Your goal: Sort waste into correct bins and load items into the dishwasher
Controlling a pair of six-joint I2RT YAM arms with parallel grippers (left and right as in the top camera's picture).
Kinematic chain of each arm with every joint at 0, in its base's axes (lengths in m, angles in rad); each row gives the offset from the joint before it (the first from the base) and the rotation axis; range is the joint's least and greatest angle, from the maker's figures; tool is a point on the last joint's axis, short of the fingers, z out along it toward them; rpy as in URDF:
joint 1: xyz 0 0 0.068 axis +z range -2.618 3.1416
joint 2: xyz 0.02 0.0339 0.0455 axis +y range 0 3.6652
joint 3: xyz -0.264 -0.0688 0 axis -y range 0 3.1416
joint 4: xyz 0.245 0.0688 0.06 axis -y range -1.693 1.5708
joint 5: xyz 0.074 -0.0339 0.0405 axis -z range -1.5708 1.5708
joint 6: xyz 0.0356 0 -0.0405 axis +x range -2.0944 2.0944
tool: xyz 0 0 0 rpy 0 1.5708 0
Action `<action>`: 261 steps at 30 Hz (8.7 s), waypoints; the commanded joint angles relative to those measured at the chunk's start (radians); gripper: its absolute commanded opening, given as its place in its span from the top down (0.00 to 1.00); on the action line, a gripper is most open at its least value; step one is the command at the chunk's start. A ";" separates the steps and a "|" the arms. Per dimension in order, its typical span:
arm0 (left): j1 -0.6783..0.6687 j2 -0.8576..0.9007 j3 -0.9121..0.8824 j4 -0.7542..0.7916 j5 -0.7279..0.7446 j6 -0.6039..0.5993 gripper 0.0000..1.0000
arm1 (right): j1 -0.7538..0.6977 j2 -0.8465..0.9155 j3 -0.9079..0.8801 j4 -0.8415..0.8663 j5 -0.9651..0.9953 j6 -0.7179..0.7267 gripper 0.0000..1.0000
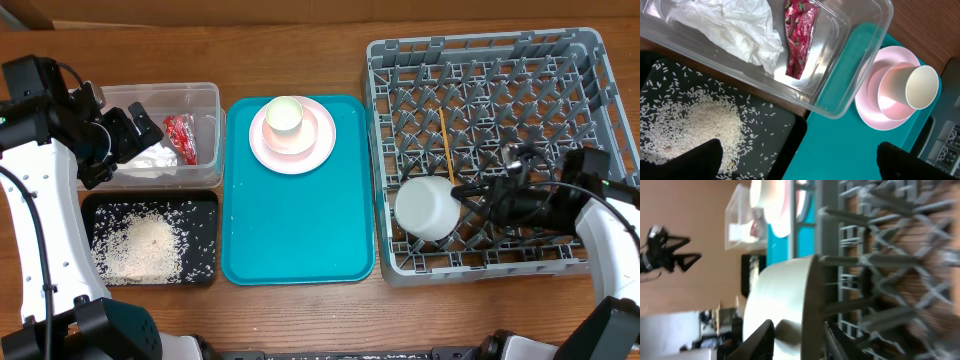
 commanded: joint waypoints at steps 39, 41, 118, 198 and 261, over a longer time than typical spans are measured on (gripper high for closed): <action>0.002 -0.016 0.014 0.002 -0.003 0.011 0.00 | -0.023 0.010 0.095 -0.066 0.155 0.040 0.14; 0.002 -0.016 0.014 0.002 -0.003 0.011 0.00 | -0.023 0.010 0.124 -0.081 0.155 0.040 0.11; -0.005 -0.016 0.014 0.002 -0.003 0.011 0.00 | 0.824 0.205 0.313 0.275 0.962 0.428 0.64; -0.005 -0.016 0.014 0.002 -0.003 0.011 0.00 | 0.939 0.311 0.932 0.227 0.935 0.345 0.43; -0.005 -0.016 0.014 0.002 -0.003 0.011 0.00 | 1.076 0.506 0.927 0.382 1.043 0.193 0.96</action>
